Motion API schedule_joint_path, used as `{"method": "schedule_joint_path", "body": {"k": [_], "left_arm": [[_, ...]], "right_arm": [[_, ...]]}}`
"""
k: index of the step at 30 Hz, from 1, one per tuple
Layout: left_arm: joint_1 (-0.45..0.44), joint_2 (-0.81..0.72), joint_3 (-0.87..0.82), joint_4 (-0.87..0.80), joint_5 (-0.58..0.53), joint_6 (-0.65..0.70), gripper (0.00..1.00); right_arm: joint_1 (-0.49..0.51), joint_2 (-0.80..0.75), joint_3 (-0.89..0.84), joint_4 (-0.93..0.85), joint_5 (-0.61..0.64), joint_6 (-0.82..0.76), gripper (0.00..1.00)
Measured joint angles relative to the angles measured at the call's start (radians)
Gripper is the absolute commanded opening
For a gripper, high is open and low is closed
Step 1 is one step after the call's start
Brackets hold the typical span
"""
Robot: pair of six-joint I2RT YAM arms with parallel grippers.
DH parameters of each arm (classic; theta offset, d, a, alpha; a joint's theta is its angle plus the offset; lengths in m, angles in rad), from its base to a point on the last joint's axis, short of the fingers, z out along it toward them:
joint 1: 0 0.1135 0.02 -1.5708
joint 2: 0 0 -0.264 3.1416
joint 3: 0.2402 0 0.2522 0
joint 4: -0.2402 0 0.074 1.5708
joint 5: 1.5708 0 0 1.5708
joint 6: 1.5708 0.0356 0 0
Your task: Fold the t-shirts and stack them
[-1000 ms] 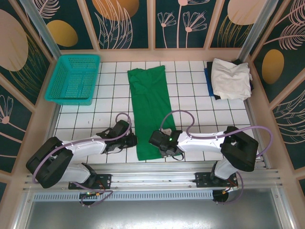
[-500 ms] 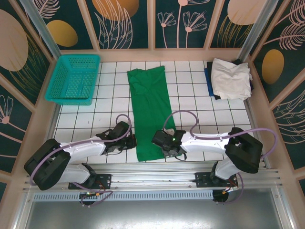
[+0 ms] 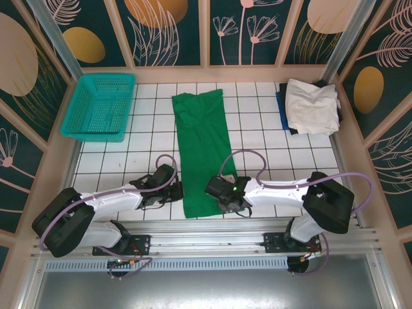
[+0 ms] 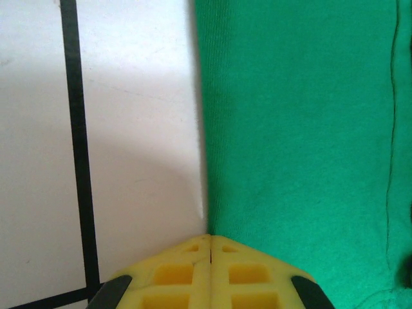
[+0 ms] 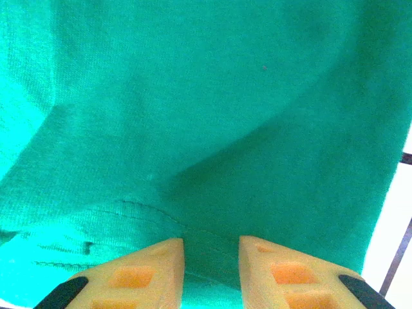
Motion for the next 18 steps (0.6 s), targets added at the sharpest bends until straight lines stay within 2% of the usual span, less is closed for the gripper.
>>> {"method": "schedule_joint_path", "body": {"k": [3,11,18], "left_arm": [[0.0,0.0,0.004,-0.008,-0.006,0.0,0.0],[0.0,0.0,0.011,-0.026,-0.018,0.0,0.0],[-0.001,0.0,0.015,-0.038,-0.039,0.004,0.0]], "right_arm": [[0.0,0.018,0.003,0.018,-0.001,0.0,0.28],[0.0,0.024,0.006,0.027,-0.004,-0.015,0.09],[0.0,0.008,0.015,0.007,-0.005,-0.014,0.1]]}}
